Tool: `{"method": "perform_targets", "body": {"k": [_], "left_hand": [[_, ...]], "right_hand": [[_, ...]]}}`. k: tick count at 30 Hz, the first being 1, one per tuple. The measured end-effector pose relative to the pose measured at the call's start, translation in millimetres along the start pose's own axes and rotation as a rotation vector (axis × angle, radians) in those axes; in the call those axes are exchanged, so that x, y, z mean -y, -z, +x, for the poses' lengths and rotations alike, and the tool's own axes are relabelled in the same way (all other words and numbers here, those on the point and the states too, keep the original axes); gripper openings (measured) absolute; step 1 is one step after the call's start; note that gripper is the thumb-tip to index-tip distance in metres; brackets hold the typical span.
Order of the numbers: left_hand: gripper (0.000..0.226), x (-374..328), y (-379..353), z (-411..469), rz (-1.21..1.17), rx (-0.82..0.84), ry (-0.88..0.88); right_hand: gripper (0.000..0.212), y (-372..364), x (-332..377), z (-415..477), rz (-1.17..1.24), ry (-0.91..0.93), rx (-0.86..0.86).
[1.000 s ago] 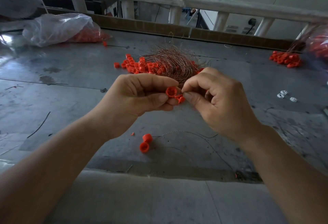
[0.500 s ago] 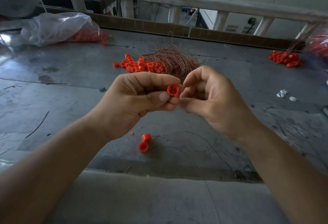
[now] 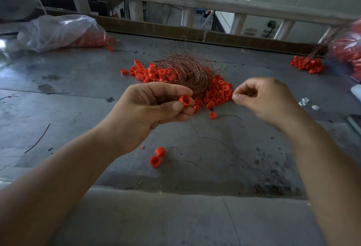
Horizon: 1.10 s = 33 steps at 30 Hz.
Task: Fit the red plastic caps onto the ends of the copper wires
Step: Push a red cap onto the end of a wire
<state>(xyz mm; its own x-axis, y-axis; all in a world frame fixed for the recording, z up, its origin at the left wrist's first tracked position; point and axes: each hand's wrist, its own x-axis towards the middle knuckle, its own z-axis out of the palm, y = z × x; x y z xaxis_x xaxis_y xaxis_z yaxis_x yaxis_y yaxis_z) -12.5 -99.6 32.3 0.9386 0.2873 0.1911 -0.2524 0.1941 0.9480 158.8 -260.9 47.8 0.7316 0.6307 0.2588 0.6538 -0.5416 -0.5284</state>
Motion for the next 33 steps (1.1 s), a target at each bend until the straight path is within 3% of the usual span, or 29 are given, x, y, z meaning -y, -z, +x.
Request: {"method": "perform_targets", "body": {"k": [7,13,15,18,23,33], "left_hand": [[0.027,-1,-1,0,0.006,-0.025,0.008],[0.027,1,-1,0,0.044,-0.01,0.029],[0.027,3,-2,0,0.064,-0.007,0.036],[0.028,4,-3,0,0.089,0.001,0.041],[0.029,4,-3,-1,0.12,-0.004,0.035],[0.021,2,-6,-1,0.127,-0.056,0.049]], "right_hand": [[0.009,-30,0,0,-0.098,0.091,0.231],[0.018,-27,3,-1,-0.118,0.089,0.191],[0.017,-22,7,-2,-0.032,0.064,0.164],[0.015,-15,18,-7,0.292,0.029,0.139],[0.022,-11,41,-19,0.673,0.156,0.159],[0.02,-27,51,-27,0.745,0.275,0.16]]}}
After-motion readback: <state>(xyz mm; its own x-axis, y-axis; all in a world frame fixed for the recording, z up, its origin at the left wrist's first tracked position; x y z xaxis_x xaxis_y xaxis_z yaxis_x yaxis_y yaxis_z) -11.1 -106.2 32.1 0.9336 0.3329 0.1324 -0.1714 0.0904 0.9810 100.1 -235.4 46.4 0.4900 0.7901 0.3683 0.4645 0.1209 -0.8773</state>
